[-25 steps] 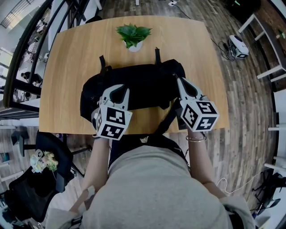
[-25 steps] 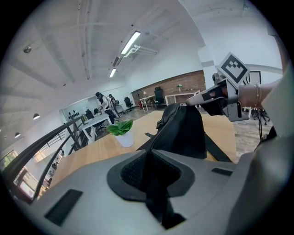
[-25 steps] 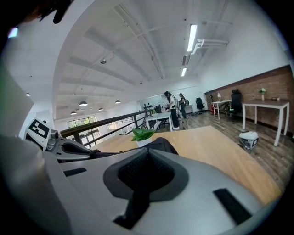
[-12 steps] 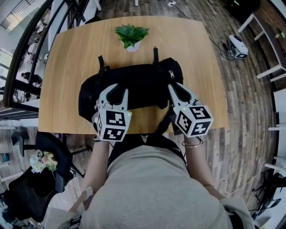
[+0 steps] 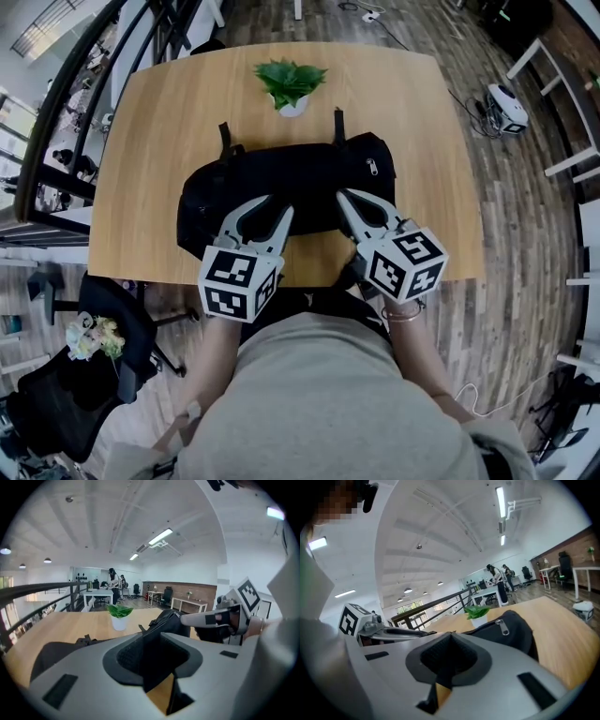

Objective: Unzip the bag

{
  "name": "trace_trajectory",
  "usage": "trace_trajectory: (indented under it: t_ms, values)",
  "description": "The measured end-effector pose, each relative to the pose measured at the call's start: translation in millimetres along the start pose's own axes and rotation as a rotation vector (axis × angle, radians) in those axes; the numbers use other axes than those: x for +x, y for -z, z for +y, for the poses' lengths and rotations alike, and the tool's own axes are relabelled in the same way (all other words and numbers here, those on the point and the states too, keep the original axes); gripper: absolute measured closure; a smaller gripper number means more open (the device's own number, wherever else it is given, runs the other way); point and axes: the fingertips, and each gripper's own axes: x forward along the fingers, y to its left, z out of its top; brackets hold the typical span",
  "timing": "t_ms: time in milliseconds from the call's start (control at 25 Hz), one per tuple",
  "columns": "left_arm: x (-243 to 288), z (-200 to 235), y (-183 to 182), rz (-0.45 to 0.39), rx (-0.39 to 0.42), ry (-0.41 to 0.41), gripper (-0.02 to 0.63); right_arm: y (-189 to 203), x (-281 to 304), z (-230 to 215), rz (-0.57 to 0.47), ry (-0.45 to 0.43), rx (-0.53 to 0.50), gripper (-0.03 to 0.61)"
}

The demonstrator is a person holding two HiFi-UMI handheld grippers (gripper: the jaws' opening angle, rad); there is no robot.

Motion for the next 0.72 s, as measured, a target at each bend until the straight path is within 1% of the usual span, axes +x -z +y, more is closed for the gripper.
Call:
trace_trajectory:
  t_ms: [80,200,360,600,720]
  values:
    - [-1,-1,0,-0.016,-0.064,0.015,0.535,0,4,15,-0.003,-0.054,0.005,0.571]
    - [-1,1,6,-0.002,-0.105,0.032,0.569,2,9,35,-0.004,-0.1,-0.013,0.571]
    - [-3,5,14,0.024,-0.136,0.035,0.58,12,14,48,0.025,-0.116,-0.041,0.571]
    - [-8,6,26,0.035,-0.185,0.053,0.584,24,17,37,0.08,-0.07,-0.049,0.572]
    - [-8,11,32,0.045,-0.177,0.032,0.584,30,18,37,0.099,-0.064,-0.05,0.572]
